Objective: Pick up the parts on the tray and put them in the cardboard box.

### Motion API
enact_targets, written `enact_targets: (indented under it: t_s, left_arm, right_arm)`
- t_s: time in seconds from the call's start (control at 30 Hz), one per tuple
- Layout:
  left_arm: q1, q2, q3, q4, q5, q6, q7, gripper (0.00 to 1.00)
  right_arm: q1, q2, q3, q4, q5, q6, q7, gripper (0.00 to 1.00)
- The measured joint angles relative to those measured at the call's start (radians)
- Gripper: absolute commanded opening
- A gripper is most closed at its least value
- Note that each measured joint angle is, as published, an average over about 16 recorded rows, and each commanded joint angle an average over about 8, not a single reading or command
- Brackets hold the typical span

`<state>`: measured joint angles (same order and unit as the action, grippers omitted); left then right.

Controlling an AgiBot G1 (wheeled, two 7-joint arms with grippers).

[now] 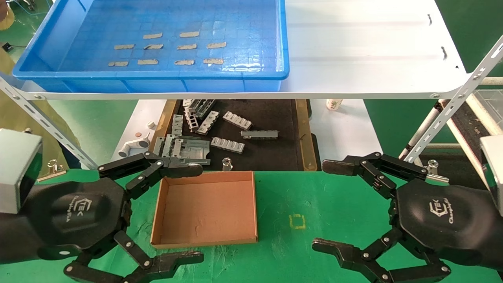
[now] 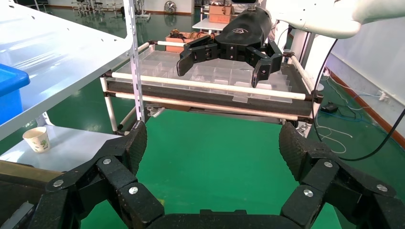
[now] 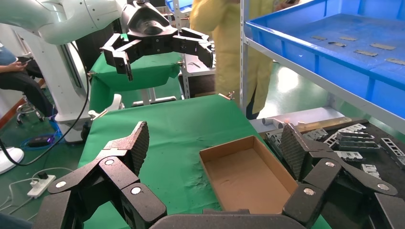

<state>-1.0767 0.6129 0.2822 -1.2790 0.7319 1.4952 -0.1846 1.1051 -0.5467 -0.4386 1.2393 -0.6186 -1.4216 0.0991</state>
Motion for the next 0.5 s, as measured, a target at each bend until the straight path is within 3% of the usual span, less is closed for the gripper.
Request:
enact_targets:
  t_s: [0.5]
  left_arm:
    - [0.0, 0.0, 0.0, 0.0, 0.0, 0.0, 0.0, 1.0]
  right_arm:
    - [0.0, 0.0, 0.0, 0.0, 0.0, 0.0, 0.0, 1.0]
